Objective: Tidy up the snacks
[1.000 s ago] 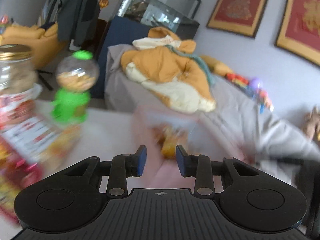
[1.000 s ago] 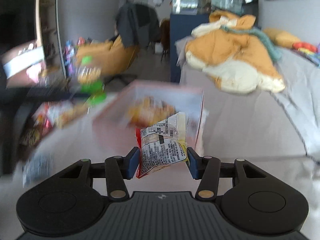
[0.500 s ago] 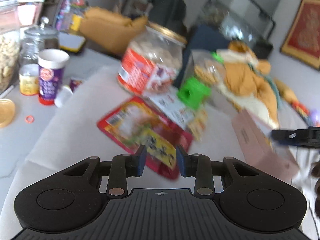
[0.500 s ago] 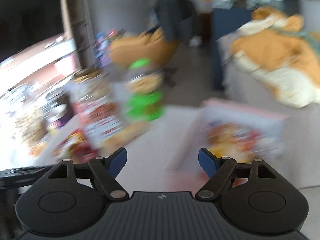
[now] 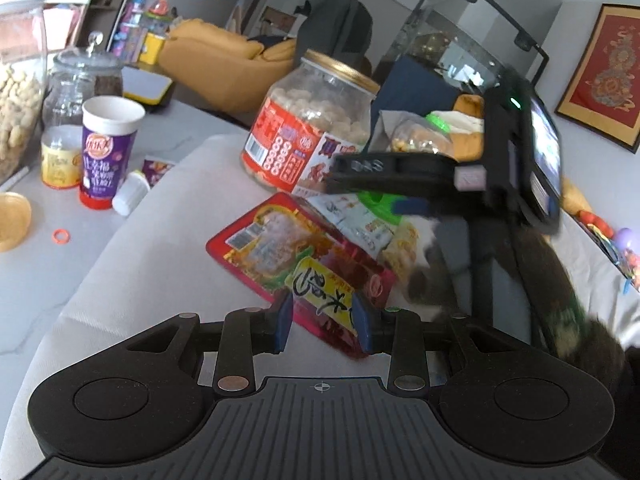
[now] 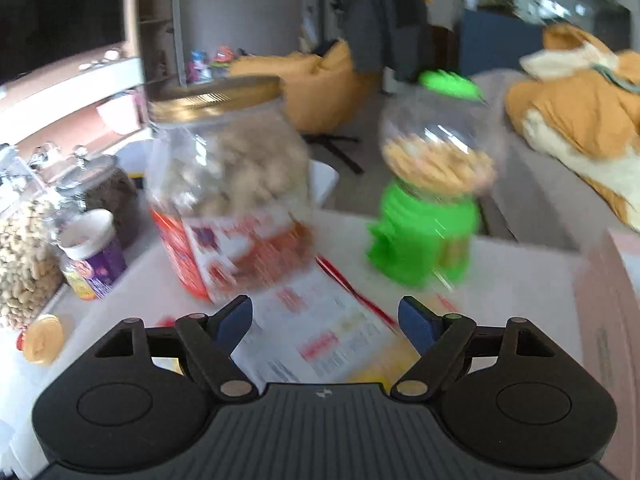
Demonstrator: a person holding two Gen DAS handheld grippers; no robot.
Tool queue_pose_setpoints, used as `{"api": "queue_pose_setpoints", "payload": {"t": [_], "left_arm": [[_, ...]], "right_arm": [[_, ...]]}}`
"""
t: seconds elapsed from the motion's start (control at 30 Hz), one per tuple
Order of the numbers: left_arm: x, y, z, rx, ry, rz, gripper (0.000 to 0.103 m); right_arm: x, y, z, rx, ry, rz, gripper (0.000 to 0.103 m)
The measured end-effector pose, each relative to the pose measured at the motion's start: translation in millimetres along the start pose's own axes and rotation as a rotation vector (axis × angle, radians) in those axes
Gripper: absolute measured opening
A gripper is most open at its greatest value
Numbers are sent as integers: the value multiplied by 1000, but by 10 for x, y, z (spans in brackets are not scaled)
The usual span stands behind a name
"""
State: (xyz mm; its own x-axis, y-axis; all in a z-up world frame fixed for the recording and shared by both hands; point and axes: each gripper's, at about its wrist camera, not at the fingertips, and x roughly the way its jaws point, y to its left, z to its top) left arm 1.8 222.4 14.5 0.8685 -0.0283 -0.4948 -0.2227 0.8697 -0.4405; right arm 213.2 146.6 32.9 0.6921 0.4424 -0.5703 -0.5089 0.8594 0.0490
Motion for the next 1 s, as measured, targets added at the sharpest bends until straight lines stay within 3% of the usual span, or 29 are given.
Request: {"api": "queue_pose_setpoints", "payload": {"t": [0.07,0.17,0.3,0.5,0.6,0.77,0.9,1.0], "left_arm": [[13,11,1,-5,10,9,36],[2,23,-1,-14,7,7,36],[-3,11,-9,-11,5,4,36],[19,-36,-25,18,7,8,36],[29,-61,-33,35,9,-5,36],[49,-201,-41,90,24,-20,36],[-11,-309,-24,109,19,-4,36],[4,-397,103,119,8,-1,36]], "right_arm": [[124,75,86,-64,49,36,82],[240,120,93,-175,124,-27,82],[65,-225,76,-138,137,-54,81],[-283,-485,-138,-182,122,-67,59],[-477,-497,-289,-198,164,5,42],[-838,-482,-484,-243,165,54,37],[-903,-580,-549,-159,164,17,38],[-975,-710,-579,-22,148,45,44]]}}
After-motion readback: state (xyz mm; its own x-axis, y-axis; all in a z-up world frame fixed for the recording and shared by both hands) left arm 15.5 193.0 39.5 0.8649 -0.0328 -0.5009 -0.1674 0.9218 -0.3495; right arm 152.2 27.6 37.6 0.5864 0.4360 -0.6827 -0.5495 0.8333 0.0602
